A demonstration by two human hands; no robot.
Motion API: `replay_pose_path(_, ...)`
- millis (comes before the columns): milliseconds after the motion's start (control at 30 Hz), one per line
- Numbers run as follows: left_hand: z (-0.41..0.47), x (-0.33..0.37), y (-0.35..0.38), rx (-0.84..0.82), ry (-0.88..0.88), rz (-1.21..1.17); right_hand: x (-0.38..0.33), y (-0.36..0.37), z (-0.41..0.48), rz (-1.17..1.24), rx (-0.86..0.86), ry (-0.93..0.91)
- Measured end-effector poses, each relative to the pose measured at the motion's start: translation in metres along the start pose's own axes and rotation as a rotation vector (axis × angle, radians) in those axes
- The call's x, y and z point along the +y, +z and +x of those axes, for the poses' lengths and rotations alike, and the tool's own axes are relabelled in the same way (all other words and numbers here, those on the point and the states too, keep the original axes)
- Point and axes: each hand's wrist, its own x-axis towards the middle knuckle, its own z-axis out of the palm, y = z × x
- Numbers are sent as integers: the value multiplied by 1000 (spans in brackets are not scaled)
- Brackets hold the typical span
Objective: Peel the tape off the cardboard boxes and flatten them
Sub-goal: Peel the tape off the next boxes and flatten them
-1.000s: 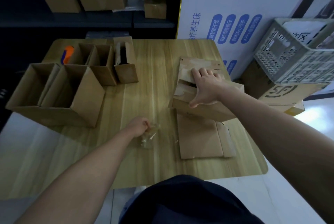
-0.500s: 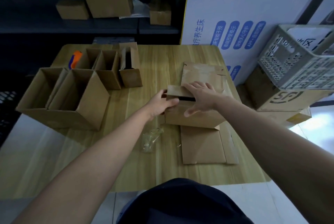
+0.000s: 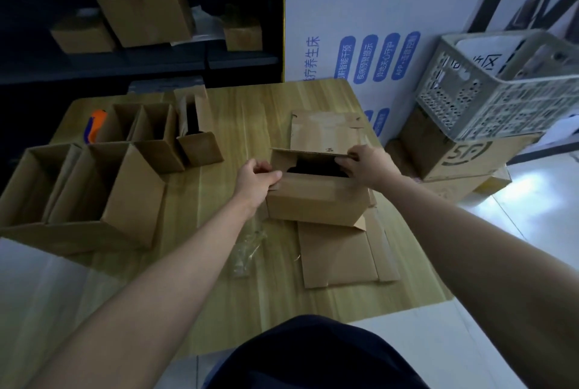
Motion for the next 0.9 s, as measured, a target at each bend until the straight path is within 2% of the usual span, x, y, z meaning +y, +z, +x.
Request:
replay_pose_path(200,-1,3,1,-30,46,12,-5,-7,6,204,142,151)
replay_pose_path(333,-4,7,-5,-175,132,171,-6,-7,8,198,131,203)
replay_pose_path(500,-5,5,-12,-356,62,357,-7,-7,2,238,157,244)
replay_pose_path(667,-3,-2,-10,-334,19,658,-13,-2,-1,218,83,267)
replay_pose_path(900,-5,-6,-12,-303,41,685,-12,1,1,250,97,299)
